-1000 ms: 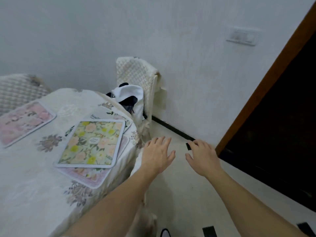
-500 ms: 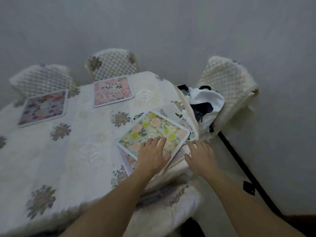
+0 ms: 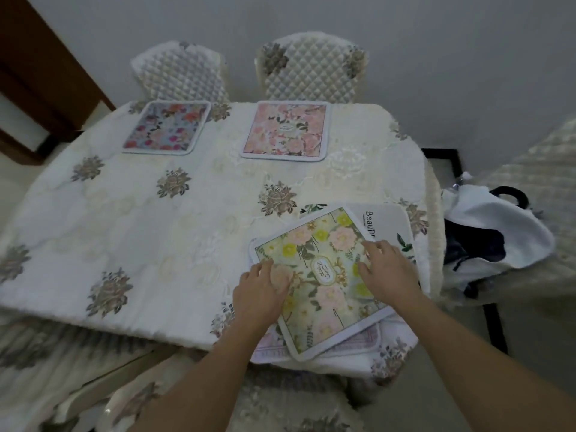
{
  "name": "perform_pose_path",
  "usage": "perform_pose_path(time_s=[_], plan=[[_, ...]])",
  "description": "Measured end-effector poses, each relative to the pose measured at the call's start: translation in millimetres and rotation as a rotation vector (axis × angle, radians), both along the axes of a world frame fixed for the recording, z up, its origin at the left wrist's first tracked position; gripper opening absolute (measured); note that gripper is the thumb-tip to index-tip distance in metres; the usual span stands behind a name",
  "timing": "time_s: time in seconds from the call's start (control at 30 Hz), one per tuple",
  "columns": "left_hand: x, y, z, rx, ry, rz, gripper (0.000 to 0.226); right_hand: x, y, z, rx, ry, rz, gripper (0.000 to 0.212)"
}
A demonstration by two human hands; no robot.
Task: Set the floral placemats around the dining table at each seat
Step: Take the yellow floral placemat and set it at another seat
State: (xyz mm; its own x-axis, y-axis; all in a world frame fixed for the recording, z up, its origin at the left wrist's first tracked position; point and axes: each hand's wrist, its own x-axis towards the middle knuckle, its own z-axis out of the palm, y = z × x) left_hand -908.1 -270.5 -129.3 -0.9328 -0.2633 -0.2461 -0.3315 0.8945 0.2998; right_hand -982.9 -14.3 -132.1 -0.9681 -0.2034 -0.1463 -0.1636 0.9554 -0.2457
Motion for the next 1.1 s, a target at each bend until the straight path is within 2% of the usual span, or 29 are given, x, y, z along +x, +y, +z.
perform_pose_path(time_s=[0.2,0.37,0.5,0.57,0.63,0.73,0.9,1.1], plan=[[1,8,-32,0.197,-0.051,0.330,0.052,-36,17,-25,-0.018,-0.068,-0.077,0.043],[-5,24,-37,0.345,0.005,0.607,0.061,-45,23,-39,-0.029,-0.137,-0.098,0.046],[-13,28,-37,0.390,-0.003,0.729,0.045,-50,19,-45,-0.135,-0.180,-0.132,0.048],[-12,27,-40,0.423,-0.021,0.736,0.027,-53,17,-46,-0.210,-0.200,-0.178,0.046],[-10,28,-42,0.501,-0.034,0.727,0.020,-54,16,-47,-0.291,-0.233,-0.207,0.036],[-8,30,-34,0.556,0.029,0.690,0.022,-53,13,-43,-0.449,-0.272,-0.258,0.023],[-9,19,-13,0.488,0.170,0.609,0.026,-49,2,-23,-0.542,-0.300,-0.243,0.023],[-23,-12,29,0.489,0.294,0.512,0.030,-57,-11,15,-0.673,-0.210,-0.287,0.024]])
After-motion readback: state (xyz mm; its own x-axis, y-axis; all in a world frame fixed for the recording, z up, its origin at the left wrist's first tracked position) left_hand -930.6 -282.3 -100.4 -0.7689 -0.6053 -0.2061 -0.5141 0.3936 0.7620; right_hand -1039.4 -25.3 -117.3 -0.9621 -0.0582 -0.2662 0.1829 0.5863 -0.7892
